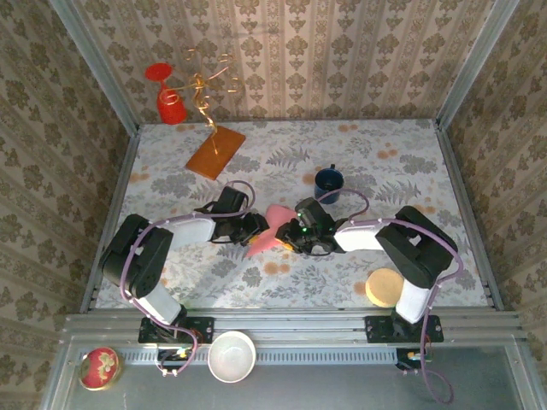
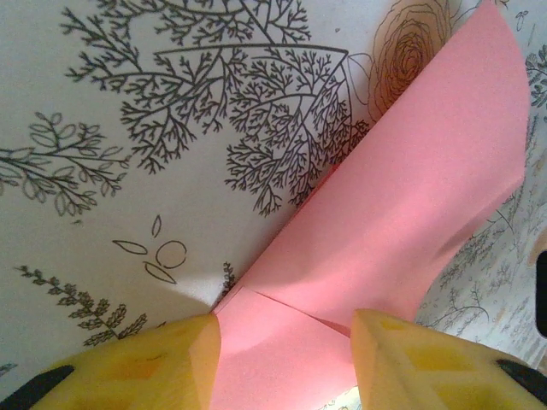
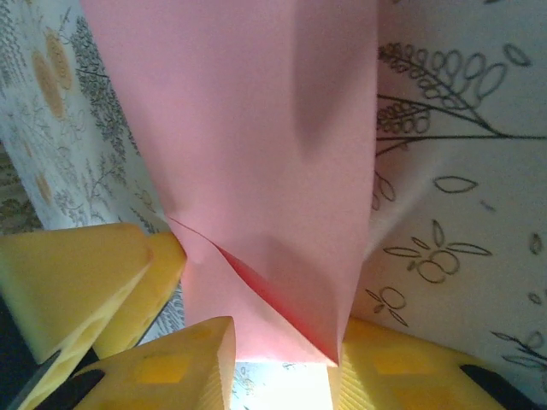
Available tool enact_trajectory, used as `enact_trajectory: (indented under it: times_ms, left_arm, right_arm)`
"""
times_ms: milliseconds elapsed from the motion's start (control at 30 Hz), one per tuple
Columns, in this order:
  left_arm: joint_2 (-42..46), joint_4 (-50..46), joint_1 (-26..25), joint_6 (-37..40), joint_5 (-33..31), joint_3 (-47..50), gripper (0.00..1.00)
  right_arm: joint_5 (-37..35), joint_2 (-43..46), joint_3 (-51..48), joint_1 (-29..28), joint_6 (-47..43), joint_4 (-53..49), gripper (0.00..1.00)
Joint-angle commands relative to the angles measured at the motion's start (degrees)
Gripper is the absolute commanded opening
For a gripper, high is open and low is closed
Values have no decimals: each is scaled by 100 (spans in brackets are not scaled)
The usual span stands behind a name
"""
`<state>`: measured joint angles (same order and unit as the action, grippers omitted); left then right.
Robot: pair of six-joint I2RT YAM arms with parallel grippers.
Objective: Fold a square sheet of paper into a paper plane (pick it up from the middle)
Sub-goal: Fold the wing for the fifth time at the center of the table.
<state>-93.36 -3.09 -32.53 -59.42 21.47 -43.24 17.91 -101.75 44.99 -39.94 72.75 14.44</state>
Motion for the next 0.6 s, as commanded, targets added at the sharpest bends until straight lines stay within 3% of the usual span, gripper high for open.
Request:
enact_trajectory:
  times_ms: [0,567]
  left_arm:
    - [-103,-495,33,-52,-30,194,47]
    - [-51,-526,63,-70,-29,167,46]
  right_arm:
    - [45,-134,-17,48,182,389,33]
    - [-523,291,-649,74,532,908,27]
